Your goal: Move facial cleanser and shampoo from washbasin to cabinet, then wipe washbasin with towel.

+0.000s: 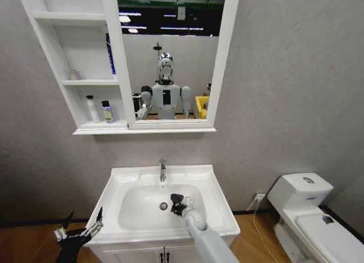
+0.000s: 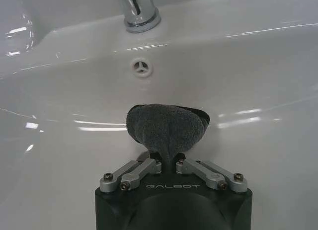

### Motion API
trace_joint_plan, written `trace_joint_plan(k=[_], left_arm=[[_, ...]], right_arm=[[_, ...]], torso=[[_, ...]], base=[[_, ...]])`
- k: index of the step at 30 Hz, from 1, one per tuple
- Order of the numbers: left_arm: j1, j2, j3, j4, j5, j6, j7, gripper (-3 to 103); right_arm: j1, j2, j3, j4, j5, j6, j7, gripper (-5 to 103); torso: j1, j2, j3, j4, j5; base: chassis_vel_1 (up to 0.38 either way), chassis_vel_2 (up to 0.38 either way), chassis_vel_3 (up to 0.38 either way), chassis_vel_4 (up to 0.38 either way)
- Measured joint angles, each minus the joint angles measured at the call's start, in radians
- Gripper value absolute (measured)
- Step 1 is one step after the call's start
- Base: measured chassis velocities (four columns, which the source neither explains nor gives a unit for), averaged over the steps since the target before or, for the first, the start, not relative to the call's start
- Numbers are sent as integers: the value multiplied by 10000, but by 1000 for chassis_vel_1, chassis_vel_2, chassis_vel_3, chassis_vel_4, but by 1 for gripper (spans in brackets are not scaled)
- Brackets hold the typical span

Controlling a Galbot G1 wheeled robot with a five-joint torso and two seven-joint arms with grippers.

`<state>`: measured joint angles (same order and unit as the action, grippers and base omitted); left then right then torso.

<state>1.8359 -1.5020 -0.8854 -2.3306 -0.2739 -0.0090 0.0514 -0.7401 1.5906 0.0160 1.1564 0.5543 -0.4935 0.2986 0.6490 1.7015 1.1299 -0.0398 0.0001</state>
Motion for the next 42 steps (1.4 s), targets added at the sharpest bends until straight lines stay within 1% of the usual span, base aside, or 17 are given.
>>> trace_joint_plan(k=[1,2,4,7,15,18,21,22,25,28,31,32,34,37,39,42], left_arm=[[0,0,-1,0,0,0,0,100],[0,0,-1,0,0,0,0,100],[0,0,0,-1,0,0,0,100],[0,0,0,0,0,0,0,100],[0,0,-1,0,0,0,0,100],[0,0,-1,0,0,0,0,100],[0,0,0,0,0,0,0,100],[0,0,0,0,0,0,0,100],[0,0,0,0,0,0,0,100],[0,0,-1,0,0,0,0,100],[0,0,-1,0,0,0,0,100],[0,0,-1,0,0,0,0,100],[0,0,-1,0,0,0,0,100],[0,0,0,0,0,0,0,100],[0,0,0,0,0,0,0,100],[0,0,0,0,0,0,0,100]], right_arm=[[266,148,-10,-497,-88,90,-118,8],[266,148,-10,-497,-88,90,-118,8],[635,195,47,-1220,-197,224,-239,8],[766,199,90,-1417,-224,266,-268,8],[453,192,338,-1060,-147,176,-145,8],[271,78,557,-838,-72,85,-56,8],[-60,-298,889,-426,-16,-28,34,8],[-60,-298,889,-426,-16,-28,34,8],[-343,-575,1092,-64,34,-81,112,8],[-477,-705,1176,151,43,-104,156,8],[-763,-1070,1486,846,44,-304,341,8],[-763,-1070,1486,846,44,-304,341,8],[-964,-1421,1659,1460,46,-430,484,8],[-1191,-1715,1852,2097,61,-453,502,8],[-1258,-1805,1937,2318,110,-410,501,8],[-1309,-2116,2124,2980,-14,202,231,8]], torso=[[0,0,0,3,-1],[0,0,0,3,-1],[1,0,0,-8,-5],[1,0,0,-10,-4],[1,0,0,-7,-1],[0,0,0,-3,0],[1,0,0,-8,0],[1,0,0,-8,0],[0,0,-1,-4,2],[0,1,-1,-2,2],[-1,1,-1,-3,3],[-1,1,-1,-3,3],[0,1,0,-5,2],[0,1,0,-8,1],[0,1,0,-9,-1],[0,1,0,-10,-3]], base=[[0,0,0,0],[0,0,0,0],[0,0,0,0],[0,0,0,0],[0,0,0,0],[0,0,0,0],[0,0,0,0],[0,0,0,0],[0,0,0,0],[0,0,0,0],[0,0,0,0],[0,0,0,0],[0,0,0,0],[0,0,0,0],[0,0,0,0],[0,0,0,0]])
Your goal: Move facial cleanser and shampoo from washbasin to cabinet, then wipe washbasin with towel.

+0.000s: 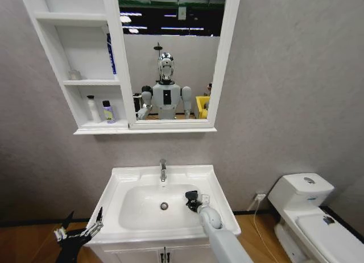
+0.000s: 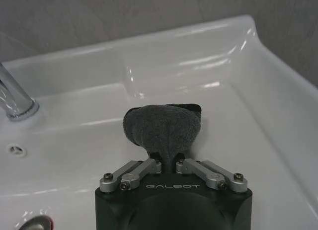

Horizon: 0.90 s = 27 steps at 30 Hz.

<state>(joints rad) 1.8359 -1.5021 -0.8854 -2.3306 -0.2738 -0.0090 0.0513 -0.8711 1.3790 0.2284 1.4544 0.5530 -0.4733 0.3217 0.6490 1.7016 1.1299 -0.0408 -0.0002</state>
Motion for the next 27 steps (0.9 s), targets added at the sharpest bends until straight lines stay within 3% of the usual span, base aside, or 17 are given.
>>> trace_joint_plan(k=[8,13,16,17,19,20,27], left_arm=[[0,0,0,0,0,0,0,100],[0,0,0,0,0,0,0,100],[0,1,0,0,0,0,0,100],[0,1,0,0,0,0,0,100],[1,0,0,0,0,1,0,100],[0,0,0,0,0,0,0,100],[0,0,0,0,0,0,0,100]], right_arm=[[660,-646,137,514,-259,596,-446,8],[1483,-1139,218,-348,-340,811,-765,4],[2054,-1378,273,-1509,-637,1207,-1559,18],[2054,-1378,273,-1509,-637,1207,-1559,18],[2383,-1421,191,-2353,-736,1743,-2084,29],[2453,-1427,156,-2519,-740,1841,-2267,29],[2538,-1311,-78,-2713,-531,1901,-2541,51]], torso=[[0,0,0,2,1],[1,-1,1,3,3],[1,-1,1,2,4],[1,-1,1,2,4],[1,-1,1,2,3],[2,-1,2,4,4],[1,-1,1,4,2]], base=[[0,0,0,0],[0,0,0,0],[0,0,0,0],[0,0,0,0],[0,0,0,0],[0,0,0,0],[0,0,0,0]])
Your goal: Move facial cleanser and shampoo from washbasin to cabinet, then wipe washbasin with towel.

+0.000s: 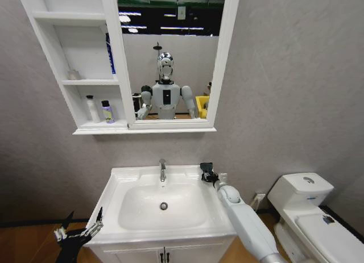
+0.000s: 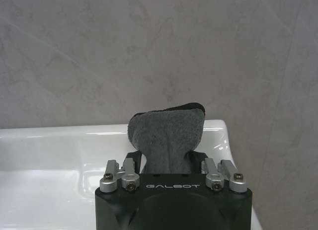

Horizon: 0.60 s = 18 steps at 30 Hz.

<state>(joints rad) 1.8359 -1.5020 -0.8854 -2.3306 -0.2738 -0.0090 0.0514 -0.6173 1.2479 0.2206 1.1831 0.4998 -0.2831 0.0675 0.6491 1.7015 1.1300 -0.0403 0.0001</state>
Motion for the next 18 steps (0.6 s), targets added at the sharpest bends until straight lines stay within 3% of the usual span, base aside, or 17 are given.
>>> trace_joint_plan(k=[3,7,10,14,17,18], left_arm=[[-1,0,0,0,-1,0,0,100],[-1,0,0,0,0,0,0,100],[-1,0,0,0,0,0,0,100],[-1,0,0,0,-1,0,0,100],[-1,0,1,-1,0,0,1,100],[-1,0,1,-1,0,0,1,100]], right_arm=[[-81,52,-73,165,-74,-95,291,67],[-210,-33,-64,421,-74,-260,507,78],[-505,-273,115,918,-5,-353,665,94],[-1137,-775,360,2199,324,-639,1021,99],[-2793,-1357,939,4861,408,-1185,2004,100],[-2793,-1357,939,4861,408,-1185,2004,100]], torso=[[0,-1,-1,1,-1],[0,0,-1,0,-1],[0,0,-1,0,1],[1,0,-2,4,-2],[0,0,-1,-4,4],[0,0,-1,-4,4]], base=[[0,0,0,0],[0,0,0,0],[0,0,0,0],[0,0,0,0],[0,0,0,0],[0,0,0,0]])
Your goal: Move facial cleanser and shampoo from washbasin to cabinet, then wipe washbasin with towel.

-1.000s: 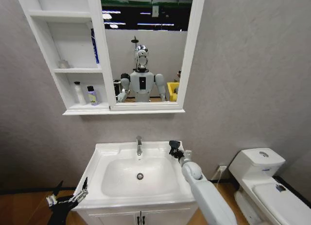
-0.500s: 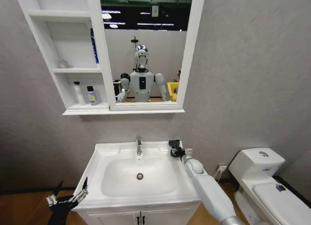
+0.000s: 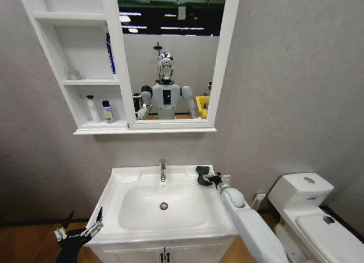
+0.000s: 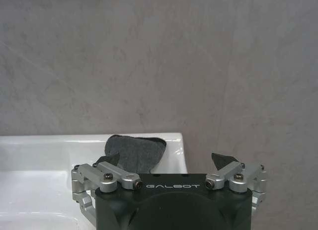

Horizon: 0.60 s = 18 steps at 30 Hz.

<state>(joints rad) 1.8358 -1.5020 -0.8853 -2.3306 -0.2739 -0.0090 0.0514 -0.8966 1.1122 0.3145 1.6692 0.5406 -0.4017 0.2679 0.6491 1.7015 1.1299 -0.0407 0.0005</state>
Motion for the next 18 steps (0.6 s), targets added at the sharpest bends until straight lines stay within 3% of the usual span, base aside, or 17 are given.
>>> trace_joint_plan(k=[2,4,5,7,8,11,18], left_arm=[[0,-1,0,1,0,0,1,100],[0,-1,-5,0,1,0,-3,100],[0,-1,-5,0,1,0,-3,100],[0,0,-1,2,0,0,0,100],[0,0,-1,2,0,0,0,100],[0,-1,-1,1,0,0,0,100],[0,0,-2,1,1,0,-1,100]], right_arm=[[-1271,40,597,1837,-238,-124,708,100],[-3042,654,1243,3793,-955,-126,954,100],[-3042,654,1243,3793,-955,-126,954,100],[-4862,1320,1685,5515,-2628,202,863,100],[-4862,1320,1685,5515,-2628,202,863,100],[-6660,1900,1676,6996,-4158,553,877,100],[-7790,2129,1288,7468,-5159,1046,1119,100]], torso=[[-2,2,-4,4,-16],[-2,2,-2,3,8],[-2,2,-2,3,8],[-5,4,-5,-3,-8],[-5,4,-5,-3,-8],[-6,4,-4,1,-11],[0,1,0,6,-4]], base=[[0,0,0,0],[0,0,0,0],[0,0,0,0],[0,0,0,0],[0,0,0,0],[0,0,0,0],[8,-4,-6,3]])
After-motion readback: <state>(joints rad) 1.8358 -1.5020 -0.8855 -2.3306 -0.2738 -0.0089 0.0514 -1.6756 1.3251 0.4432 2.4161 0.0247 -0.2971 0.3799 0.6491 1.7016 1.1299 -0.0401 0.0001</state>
